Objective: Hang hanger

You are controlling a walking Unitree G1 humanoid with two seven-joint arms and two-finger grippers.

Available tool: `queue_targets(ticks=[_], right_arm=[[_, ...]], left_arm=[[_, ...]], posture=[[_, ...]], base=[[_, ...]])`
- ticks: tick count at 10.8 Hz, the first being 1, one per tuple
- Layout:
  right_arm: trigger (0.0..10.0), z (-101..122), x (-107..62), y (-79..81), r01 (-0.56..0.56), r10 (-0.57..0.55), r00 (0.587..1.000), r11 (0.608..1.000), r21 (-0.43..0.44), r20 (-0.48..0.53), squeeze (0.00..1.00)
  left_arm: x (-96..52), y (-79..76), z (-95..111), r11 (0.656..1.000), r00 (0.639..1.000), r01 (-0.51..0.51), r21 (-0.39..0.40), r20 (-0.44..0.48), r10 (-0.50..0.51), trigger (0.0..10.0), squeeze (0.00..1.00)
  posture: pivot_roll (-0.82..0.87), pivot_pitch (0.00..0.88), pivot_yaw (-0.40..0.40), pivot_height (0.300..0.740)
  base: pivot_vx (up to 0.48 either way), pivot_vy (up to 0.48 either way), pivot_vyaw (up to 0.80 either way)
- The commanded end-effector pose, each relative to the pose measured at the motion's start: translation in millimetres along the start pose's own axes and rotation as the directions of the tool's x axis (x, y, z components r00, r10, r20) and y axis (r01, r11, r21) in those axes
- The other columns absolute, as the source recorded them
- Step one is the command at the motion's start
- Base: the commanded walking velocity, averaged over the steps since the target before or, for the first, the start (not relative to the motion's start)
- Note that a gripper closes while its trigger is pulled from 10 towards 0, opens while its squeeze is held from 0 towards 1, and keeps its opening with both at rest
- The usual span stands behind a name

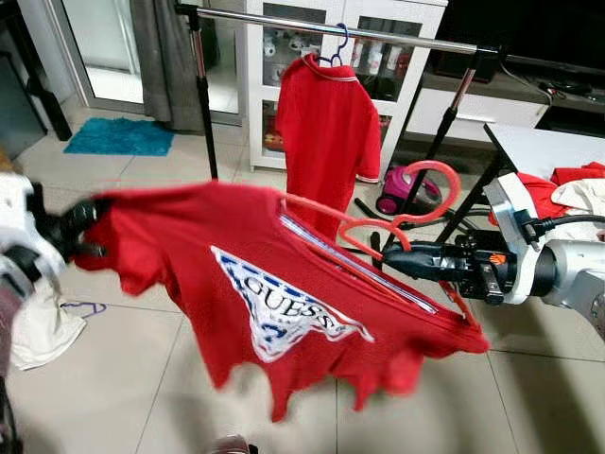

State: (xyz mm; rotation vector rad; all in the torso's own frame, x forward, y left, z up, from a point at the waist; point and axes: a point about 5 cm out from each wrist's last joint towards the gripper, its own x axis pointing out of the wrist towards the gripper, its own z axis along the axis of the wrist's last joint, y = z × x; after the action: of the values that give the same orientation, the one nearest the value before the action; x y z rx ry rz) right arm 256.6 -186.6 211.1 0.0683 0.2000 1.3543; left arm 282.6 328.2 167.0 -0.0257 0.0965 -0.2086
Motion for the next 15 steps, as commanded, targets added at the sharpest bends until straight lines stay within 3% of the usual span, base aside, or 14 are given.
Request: queue_targets(ticks=[1,3,4,5,6,7,8,9,11,13,14,15], right_arm=[[10.0,5,-7.7,-0.4,0.023,-0.023,1.0,1.0,-0.012,0.014,0.0],[10.0,6,-8.3,-2.6,0.026,-0.025,1.0,1.0,-0.014,0.014,0.0],[10.0,5,-7.6,-2.9,0.023,-0.023,1.0,1.0,-0.014,0.014,0.0],[10.0,5,-5.9,-3.2,0.022,-0.022,1.0,1.0,-0.013,0.015,0.0],[10.0,4,-4.5,-2.9,0.018,-0.018,1.0,1.0,-0.014,0.016,0.0],[10.0,4,-4.0,-2.7,0.016,-0.016,1.0,1.0,-0.014,0.015,0.0],[10.0,4,-3.6,-2.4,0.017,-0.017,1.0,1.0,-0.015,0.008,0.0],[10.0,2,-2.6,-2.6,0.026,-0.026,1.0,1.0,-0.017,-0.006,0.0],[10.0,1,-1.5,-3.7,0.056,-0.056,0.998,0.998,-0.024,-0.016,0.0],[10.0,3,-1.9,-11.1,0.146,-0.146,0.989,0.988,-0.044,-0.01,0.0],[10.0,1,-1.3,-15.3,0.193,-0.194,0.981,0.98,-0.055,-0.028,0.0],[10.0,-1,1.3,-21.6,0.245,-0.25,0.966,0.966,-0.079,-0.059,0.0]], left_arm=[[-5.2,10.0,-2,0.996,0.995,-0.094,0.004,-0.017,0.094,0.0,0.0],[-10.4,22.2,-4,0.978,0.978,-0.211,-0.006,-0.006,0.211,0.0,0.0],[-9.1,17.2,-7,0.985,0.984,-0.175,-0.001,-0.024,0.175,0.0,0.0],[-4.5,-0.9,-15,0.997,0.996,-0.071,-0.003,-0.063,0.071,2.7,0.0],[0.9,-20.0,-17,0.999,0.998,0.023,-0.03,-0.063,-0.025,10.0,0.0],[6.0,-36.5,-14,0.994,0.994,0.107,-0.034,-0.035,-0.108,10.0,0.0],[11.0,-53.5,-9,0.98,0.98,0.198,-0.03,-0.01,-0.199,10.0,1.0],[13.7,-63.1,-10,0.969,0.969,0.247,-0.01,-0.021,-0.247,10.0,1.0],[11.7,-63.8,-10,0.964,0.963,0.267,-0.004,-0.037,-0.267,10.0,1.0],[-2.3,-64.5,-16,0.95,0.946,0.313,0.004,-0.083,-0.312,10.0,1.0],[-7.1,-61.1,-16,0.954,0.951,0.301,0.013,-0.086,-0.298,10.0,1.0],[-12.1,-50.6,-2,0.956,0.956,0.292,0.034,-0.039,-0.29,10.0,1.0]], posture=[[0.09,0.019,-0.052,0.74],[0.1,0.014,-0.059,0.74],[0.1,0.014,-0.059,0.74],[0.1,0.013,-0.06,0.74],[0.1,0.011,-0.059,0.74],[0.1,0.01,-0.061,0.74],[0.1,0.006,-0.061,0.74],[0.1,0.003,-0.058,0.74],[0.09,0.0,-0.048,0.74],[0.1,0.0,-0.047,0.74],[0.1,0.0,-0.049,0.74],[0.1,0.0,-0.061,0.74]], base=[[0.0,0.0,0.0],[0.0,0.0,0.0],[0.0,0.0,0.0],[0.0,0.0,0.0],[0.0,0.0,0.0],[0.0,0.0,0.0],[0.0,0.0,0.0],[0.0,0.0,0.0],[0.0,0.0,0.0],[0.0,0.0,0.0],[0.0,0.0,0.0],[0.0,0.0,0.0]])
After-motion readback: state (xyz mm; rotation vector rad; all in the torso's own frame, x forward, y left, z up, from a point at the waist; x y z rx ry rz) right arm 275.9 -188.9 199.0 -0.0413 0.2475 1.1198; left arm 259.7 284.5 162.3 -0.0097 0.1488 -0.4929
